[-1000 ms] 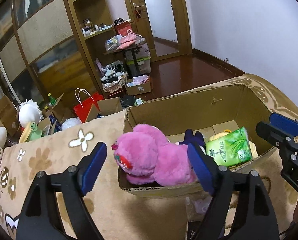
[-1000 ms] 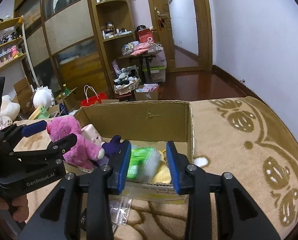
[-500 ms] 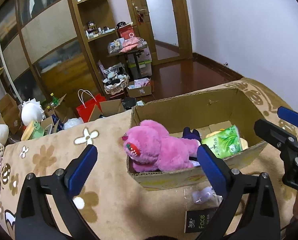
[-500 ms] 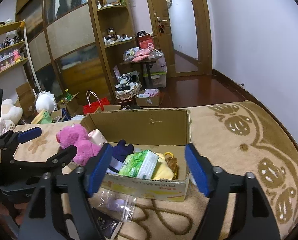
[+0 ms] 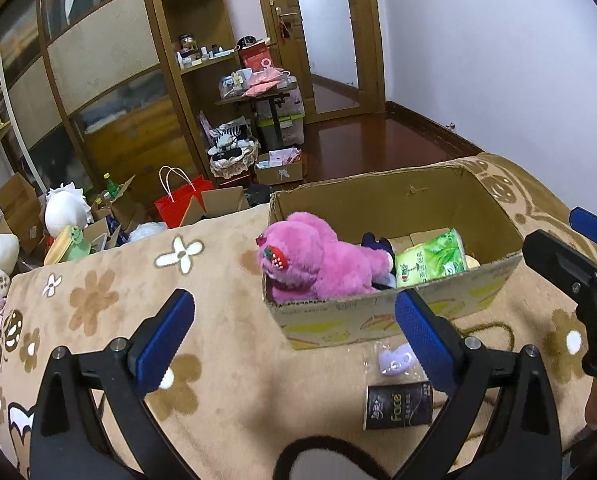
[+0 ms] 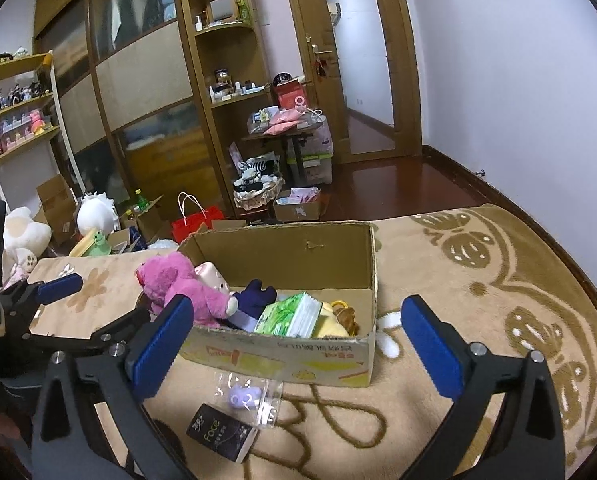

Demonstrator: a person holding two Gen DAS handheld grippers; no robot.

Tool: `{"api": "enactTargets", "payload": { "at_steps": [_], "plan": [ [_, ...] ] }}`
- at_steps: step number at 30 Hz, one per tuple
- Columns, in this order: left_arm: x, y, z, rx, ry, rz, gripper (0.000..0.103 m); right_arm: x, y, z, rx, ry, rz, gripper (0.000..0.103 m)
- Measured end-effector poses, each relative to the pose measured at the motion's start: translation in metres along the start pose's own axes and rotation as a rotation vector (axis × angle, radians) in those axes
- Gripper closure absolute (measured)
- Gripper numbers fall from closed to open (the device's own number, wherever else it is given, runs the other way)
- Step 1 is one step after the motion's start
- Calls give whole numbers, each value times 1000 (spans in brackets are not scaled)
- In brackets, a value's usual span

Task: Organize soft objects
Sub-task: 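Move both tools down toward the black Face tissue pack and clear bag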

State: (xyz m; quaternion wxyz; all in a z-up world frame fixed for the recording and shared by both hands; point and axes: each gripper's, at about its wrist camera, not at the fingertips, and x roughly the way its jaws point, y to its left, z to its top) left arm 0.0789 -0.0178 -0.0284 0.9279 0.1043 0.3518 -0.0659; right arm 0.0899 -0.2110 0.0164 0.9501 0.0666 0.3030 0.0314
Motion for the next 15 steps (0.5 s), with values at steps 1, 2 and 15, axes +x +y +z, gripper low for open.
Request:
{"api": "enactTargets", "payload": {
  "at_steps": [1,2,15],
  "plan": [
    [-3,-1,-1,0,3,3,3,-2,1,-1,-3,1,0,0],
    [-6,0,-2,0,12,-3,3,-5,1,-1,-6,0,-1,0],
    [-17,-7,-14,18,64,-26,3,-21,-6,-4,2,5,0,0]
  ]
}}
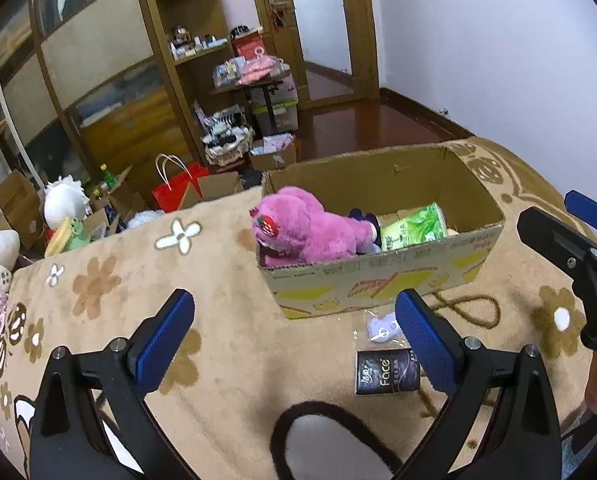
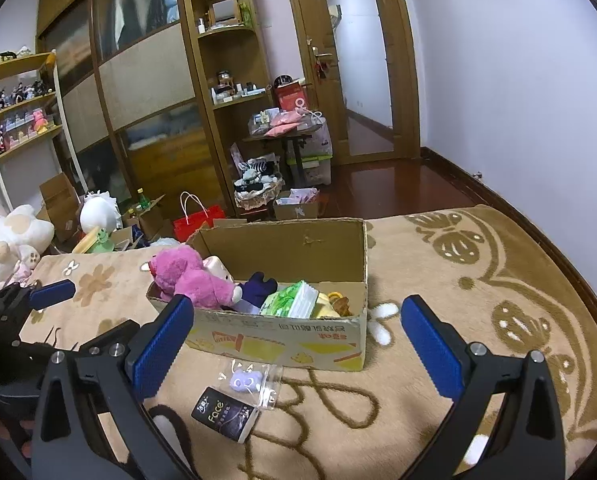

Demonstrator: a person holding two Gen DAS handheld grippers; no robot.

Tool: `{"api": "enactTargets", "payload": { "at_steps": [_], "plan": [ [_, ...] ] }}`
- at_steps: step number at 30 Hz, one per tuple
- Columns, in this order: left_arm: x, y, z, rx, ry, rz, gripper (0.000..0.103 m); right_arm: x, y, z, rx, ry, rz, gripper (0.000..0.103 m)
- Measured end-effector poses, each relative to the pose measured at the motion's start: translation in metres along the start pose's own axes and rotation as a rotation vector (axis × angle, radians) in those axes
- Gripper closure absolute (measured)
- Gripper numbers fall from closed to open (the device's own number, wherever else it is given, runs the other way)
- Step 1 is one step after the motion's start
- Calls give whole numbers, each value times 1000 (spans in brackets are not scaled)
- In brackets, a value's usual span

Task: Organize soft objects
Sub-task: 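Move both tools down toward the black Face tissue pack and clear bag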

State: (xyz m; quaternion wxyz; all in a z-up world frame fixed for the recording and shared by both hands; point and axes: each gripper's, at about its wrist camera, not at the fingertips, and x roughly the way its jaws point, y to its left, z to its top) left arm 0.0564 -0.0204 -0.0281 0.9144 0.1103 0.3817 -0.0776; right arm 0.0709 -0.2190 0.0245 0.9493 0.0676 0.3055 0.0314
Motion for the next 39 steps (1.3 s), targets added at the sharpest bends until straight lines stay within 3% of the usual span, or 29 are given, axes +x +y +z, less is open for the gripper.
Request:
{"api": "enactTargets", "payload": {
  "at_steps": [19,27,39],
  "plan": [
    [58,-18,-14,-13,213,-136,3,47,-10,-20,17,160,-4,0],
    [80,-35,-22,32,324,-212,3,69,-17,-31,78,242,53,0],
    [108,-59,-40,75,467,-248,3,92,-18,-45,90,337,78,0]
  ]
}}
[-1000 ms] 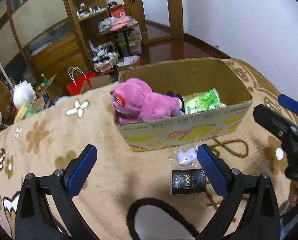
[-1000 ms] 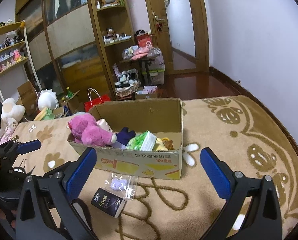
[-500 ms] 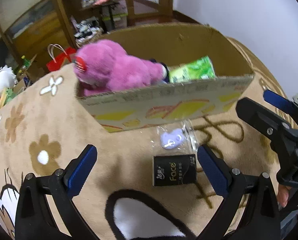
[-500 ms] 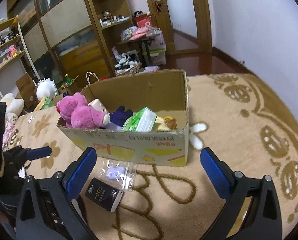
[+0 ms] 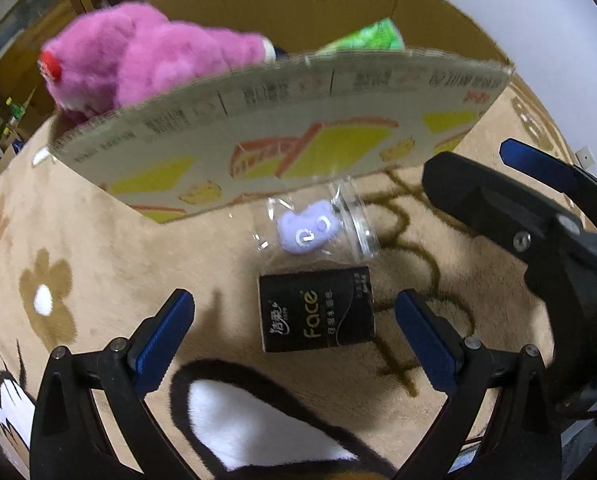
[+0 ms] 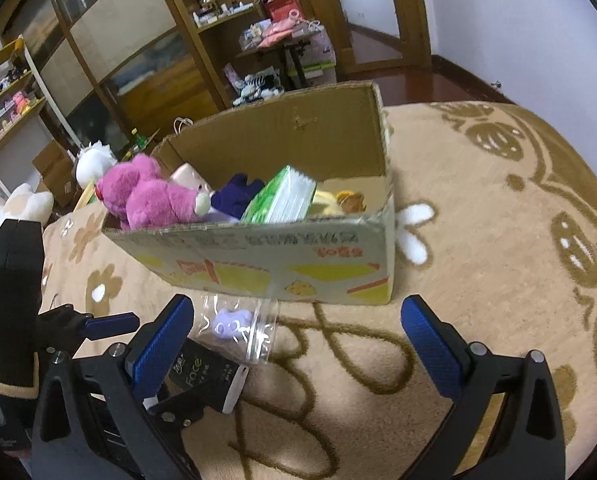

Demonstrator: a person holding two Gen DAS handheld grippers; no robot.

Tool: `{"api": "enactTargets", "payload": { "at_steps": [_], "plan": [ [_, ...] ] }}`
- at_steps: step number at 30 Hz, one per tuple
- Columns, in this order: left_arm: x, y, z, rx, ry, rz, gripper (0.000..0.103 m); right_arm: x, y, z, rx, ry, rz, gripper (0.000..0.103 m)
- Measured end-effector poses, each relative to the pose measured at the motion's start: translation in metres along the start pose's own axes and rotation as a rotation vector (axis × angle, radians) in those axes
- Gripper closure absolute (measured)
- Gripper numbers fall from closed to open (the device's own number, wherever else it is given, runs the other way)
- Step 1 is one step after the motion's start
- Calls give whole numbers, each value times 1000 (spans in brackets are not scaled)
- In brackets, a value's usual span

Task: Organize soft objects
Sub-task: 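Move both tools down toward the black Face tissue pack and clear bag, then grasp the black Face tissue pack with the left tool while the right tool grasps the clear bag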

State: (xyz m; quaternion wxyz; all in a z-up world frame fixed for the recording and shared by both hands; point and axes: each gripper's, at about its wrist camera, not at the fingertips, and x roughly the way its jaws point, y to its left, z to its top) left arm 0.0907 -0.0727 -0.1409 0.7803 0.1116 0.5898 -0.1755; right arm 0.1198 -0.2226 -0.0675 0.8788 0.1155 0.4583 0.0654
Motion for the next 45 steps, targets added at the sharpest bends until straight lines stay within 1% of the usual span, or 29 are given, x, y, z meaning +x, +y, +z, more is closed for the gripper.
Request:
{"api": "enactTargets", "payload": {
  "at_steps": [4,8,12,14,16,17,18,19,21,24,26,28,30,31,33,38,42,45],
  "plan": [
    [13,0,0,-10,46,10,3,13,2,-5,-7,42,3,0],
    [24,-3,0,-16,80,38,3,25,2,-8,-12,75,3,0],
    [35,2,-1,-56,143,15,4,35,5,-11,-39,106,29,0],
    [37,4,-1,-65,147,20,4,42,8,-13,-52,129,44,0],
    [38,5,0,-69,143,44,4,48,12,-16,-71,150,49,0],
    [37,9,-1,-71,144,57,4,49,14,-17,-80,152,48,0],
    [38,10,-1,-72,147,70,8,51,17,-18,-91,155,47,0],
    [39,11,0,-76,153,74,13,54,19,-18,-96,155,49,2],
    [40,20,-1,-90,168,65,14,55,22,-17,-105,151,52,4],
    [38,31,1,-103,174,52,20,60,26,-16,-108,152,74,11],
    [37,36,2,-108,182,42,24,63,28,-15,-102,157,86,11],
    [38,54,-2,-120,192,35,29,66,31,-15,-102,165,96,15],
    [37,62,-2,-129,204,25,33,71,34,-14,-105,174,100,16],
    [36,66,-2,-132,206,23,36,74,36,-14,-106,184,103,16],
    [28,85,-7,-134,210,17,37,80,40,-13,-104,199,97,16],
    [25,95,-8,-118,223,17,37,94,49,-10,-105,215,68,15],
    [22,107,-10,-128,231,-11,37,102,53,-7,-72,226,38,14],
    [19,120,-12,-135,232,-29,37,105,55,-5,-50,232,37,9]
  ]
}}
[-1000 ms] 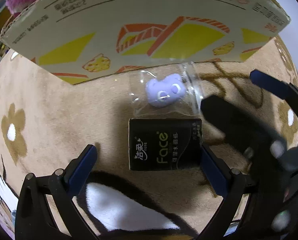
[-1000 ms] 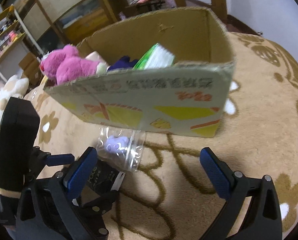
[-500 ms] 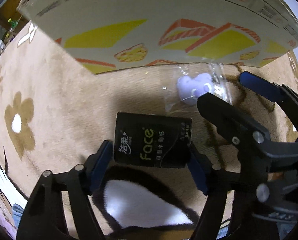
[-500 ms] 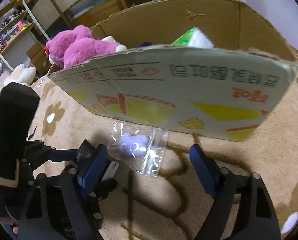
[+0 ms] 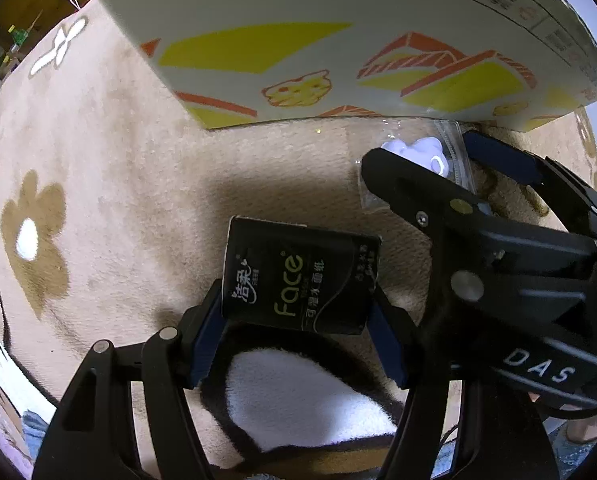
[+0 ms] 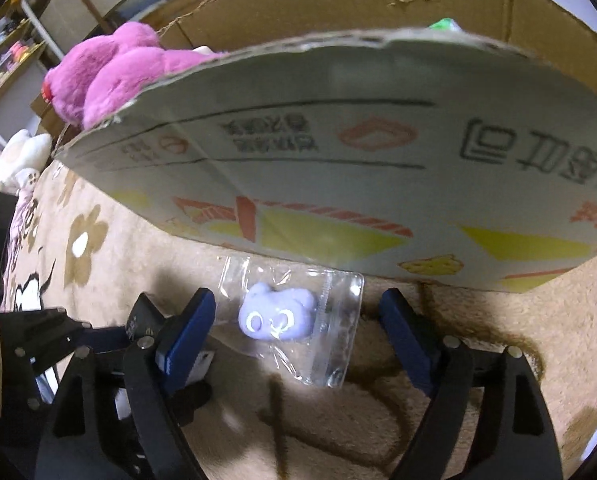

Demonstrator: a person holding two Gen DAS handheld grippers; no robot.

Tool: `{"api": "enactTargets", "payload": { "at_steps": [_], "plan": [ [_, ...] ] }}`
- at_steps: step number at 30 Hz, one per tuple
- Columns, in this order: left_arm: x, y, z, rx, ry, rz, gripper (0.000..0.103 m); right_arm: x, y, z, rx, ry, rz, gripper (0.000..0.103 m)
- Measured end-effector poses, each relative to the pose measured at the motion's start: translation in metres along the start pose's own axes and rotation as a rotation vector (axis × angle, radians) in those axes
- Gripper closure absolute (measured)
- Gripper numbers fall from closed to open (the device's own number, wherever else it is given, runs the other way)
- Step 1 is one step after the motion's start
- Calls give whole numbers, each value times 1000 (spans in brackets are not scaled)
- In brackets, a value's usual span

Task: Organize soft objects
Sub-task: 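Grasp the black Face tissue pack with the left tool while the right tool grasps the clear bag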

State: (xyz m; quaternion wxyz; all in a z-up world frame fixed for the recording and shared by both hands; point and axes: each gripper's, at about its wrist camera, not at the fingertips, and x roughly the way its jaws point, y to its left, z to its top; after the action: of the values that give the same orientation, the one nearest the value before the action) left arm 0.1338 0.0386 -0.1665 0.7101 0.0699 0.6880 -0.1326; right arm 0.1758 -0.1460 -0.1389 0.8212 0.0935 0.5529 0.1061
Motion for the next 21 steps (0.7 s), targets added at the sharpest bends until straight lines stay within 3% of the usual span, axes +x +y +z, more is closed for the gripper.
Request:
{"api": "enactTargets", "payload": {
  "at_steps": [8,14,16,21],
  "plan": [
    [-8,11,0,-15,6,-7,37,14,13,-5,-62,32,-80,6],
    [-13,4,-1,-8,4,5,37,18,23,-7,-104,52,-166,24],
    [-15,6,-2,-7,3,7,37,14,18,-7,-78,46,-174,40],
    [-12,-16,-3,-3,-2,19,37,5,10,-9,-42,46,-147,51]
  ]
}}
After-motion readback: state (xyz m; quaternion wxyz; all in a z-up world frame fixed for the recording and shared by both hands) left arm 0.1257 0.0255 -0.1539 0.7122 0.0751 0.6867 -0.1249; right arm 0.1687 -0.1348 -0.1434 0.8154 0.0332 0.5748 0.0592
